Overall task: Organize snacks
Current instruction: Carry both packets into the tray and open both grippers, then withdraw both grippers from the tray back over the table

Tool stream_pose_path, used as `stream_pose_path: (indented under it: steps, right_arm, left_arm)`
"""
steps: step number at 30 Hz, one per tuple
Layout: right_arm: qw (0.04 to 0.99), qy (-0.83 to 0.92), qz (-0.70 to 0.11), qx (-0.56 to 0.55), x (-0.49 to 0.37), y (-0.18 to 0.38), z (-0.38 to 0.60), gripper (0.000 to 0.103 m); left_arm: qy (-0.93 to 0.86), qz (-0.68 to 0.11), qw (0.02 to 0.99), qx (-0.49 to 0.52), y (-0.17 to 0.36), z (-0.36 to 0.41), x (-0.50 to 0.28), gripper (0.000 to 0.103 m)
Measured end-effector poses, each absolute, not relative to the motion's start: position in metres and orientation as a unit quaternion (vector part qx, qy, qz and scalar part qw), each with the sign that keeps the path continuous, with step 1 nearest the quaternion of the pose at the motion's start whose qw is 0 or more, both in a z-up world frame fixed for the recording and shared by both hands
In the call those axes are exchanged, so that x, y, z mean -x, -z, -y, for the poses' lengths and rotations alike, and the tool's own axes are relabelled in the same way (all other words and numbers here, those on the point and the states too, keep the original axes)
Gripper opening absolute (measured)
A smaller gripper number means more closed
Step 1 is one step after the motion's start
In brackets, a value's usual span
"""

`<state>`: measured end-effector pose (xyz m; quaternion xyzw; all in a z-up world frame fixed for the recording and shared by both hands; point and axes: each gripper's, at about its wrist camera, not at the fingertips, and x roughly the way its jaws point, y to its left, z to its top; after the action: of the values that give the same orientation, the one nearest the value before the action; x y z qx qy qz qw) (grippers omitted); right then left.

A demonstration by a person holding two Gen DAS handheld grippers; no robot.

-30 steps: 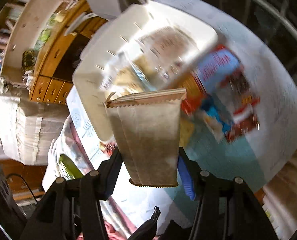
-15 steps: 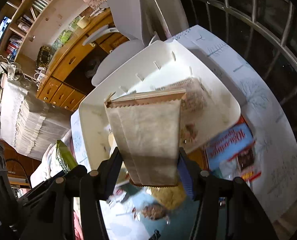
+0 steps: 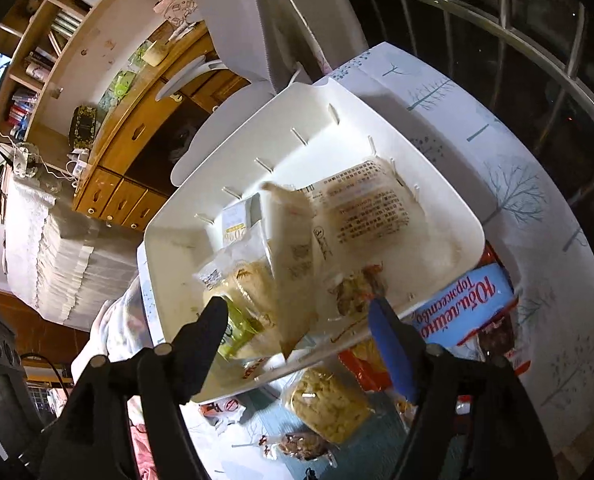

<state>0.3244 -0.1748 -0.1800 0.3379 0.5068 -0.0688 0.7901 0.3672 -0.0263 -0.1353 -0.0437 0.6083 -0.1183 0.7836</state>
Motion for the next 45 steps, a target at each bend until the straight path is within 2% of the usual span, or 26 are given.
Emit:
stream_pose_path:
  steps: [5,12,22,39,41,45]
  right_arm:
    - [0.793,0.08,-0.493,-0.349,-0.301,0.162,0.164,0.074]
    - [0.801,0.103,-0.453,-0.376,-0.248,0.138,0.136,0.074]
    - [0.815,0.105,-0.425,-0.38,-0.188,0.135,0.079,0.074]
    - [0.826,0.076,-0.459,-0.317,-0.145,0.181,0.021,0.074]
    - [0.832,0.072,-0.462,-0.3,-0.145,0.184,0.016,0.074]
    - [0.836,0.062,-0.472,-0.273,-0.148,0.193,0.01,0.074]
  left_arm:
    - [0.12,-0.609,0.783,0.038,0.122,0.013,-0.353,0.075]
    - [0.159,-0.599,0.784,0.026,0.095,-0.016,-0.317,0.077]
    - [0.185,-0.594,0.783,0.007,0.079,-0.078,-0.267,0.081]
    - [0.172,-0.636,0.751,0.054,0.127,-0.153,-0.241,0.083]
    - [0.172,-0.638,0.748,0.057,0.132,-0.156,-0.242,0.087]
    - [0.174,-0.643,0.742,0.076,0.143,-0.161,-0.245,0.088]
